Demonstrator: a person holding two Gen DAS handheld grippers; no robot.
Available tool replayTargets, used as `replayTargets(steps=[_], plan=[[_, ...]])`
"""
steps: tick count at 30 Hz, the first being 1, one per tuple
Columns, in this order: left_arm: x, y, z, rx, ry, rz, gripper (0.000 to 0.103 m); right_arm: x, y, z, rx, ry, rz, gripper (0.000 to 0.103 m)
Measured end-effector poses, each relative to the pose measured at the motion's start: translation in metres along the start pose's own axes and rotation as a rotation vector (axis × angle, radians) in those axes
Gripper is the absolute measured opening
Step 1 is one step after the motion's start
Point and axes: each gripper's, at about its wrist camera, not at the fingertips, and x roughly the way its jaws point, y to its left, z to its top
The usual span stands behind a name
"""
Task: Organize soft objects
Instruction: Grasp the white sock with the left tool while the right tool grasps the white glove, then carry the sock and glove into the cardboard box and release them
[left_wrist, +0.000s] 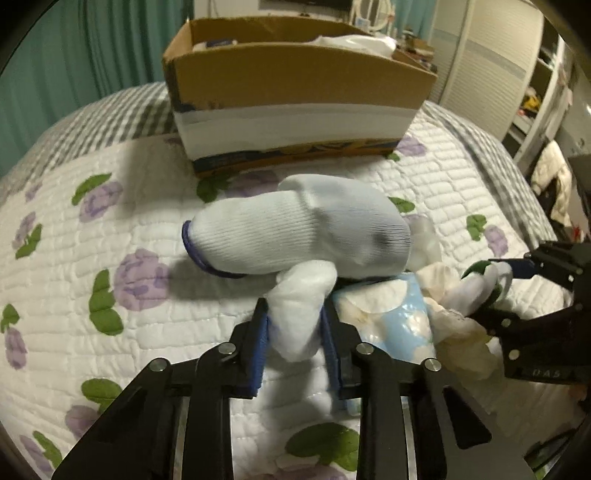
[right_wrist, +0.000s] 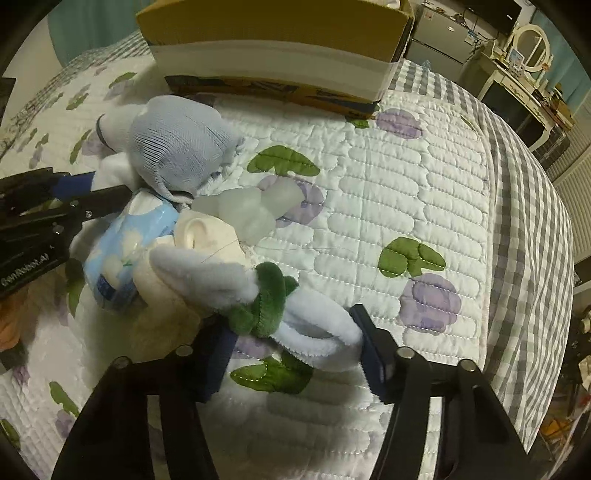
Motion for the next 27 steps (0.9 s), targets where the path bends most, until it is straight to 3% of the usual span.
replayTargets(steps=[5,13,27], plan=[[-0.007,0.004,0.003,-0.023,-0.028,0.012,0.021,-0.009,-0.008,0.001,0.056,-0.009,0.014,0.045],[-0.023,0.004,0.006,-0.052,-0.058,0.011,0.021,-0.048,-0.01,0.005,0.089,-0.102,0.039,0.044],[-0.096,-0.009,0.002,-0.04,-0.21,0.062,0.021,-0.112,-0.007,-0.022,0.227,-0.32,0.054,0.044]])
